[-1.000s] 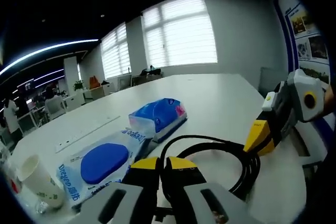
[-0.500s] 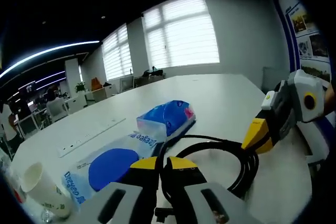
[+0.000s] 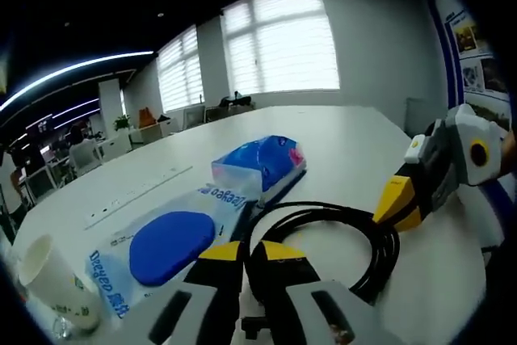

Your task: Arrange the tabletop items into an orderly group along one side of the table until the central work area is clear of visible clutter.

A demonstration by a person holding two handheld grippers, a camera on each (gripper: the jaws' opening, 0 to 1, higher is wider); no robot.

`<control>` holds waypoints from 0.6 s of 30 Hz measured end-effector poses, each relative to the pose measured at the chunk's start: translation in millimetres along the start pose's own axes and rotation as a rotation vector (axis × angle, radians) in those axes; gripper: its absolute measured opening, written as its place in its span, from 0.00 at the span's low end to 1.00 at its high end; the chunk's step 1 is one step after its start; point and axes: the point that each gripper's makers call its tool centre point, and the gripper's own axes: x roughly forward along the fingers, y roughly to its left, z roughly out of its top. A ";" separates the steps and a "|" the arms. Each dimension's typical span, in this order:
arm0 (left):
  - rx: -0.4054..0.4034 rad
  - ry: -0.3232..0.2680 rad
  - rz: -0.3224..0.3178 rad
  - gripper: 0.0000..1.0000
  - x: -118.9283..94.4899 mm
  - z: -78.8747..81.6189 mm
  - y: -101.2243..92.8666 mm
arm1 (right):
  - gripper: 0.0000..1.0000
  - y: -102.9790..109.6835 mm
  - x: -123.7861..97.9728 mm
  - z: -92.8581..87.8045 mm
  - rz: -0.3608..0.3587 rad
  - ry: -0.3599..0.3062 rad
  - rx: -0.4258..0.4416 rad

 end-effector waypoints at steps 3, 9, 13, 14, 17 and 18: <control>-0.001 0.007 0.018 0.09 0.5 -3.8 4.7 | 0.04 2.6 0.2 -5.5 0.012 -0.002 0.061; -0.009 0.015 0.031 0.11 -0.6 -6.3 7.3 | 0.05 4.0 -2.1 -7.8 0.008 0.001 0.086; -0.009 0.021 0.043 0.14 -2.2 -6.8 7.4 | 0.06 3.1 -2.4 -7.2 0.012 -0.008 0.111; -0.012 0.025 0.047 0.16 -2.6 -7.5 7.8 | 0.06 4.0 -2.2 -6.7 0.016 -0.010 0.118; -0.019 0.038 0.060 0.21 -4.9 -10.1 8.9 | 0.07 6.1 -2.3 -7.6 0.024 -0.009 0.139; -0.034 0.045 0.066 0.23 -6.1 -11.8 9.4 | 0.07 7.5 -2.9 -8.4 0.029 -0.012 0.155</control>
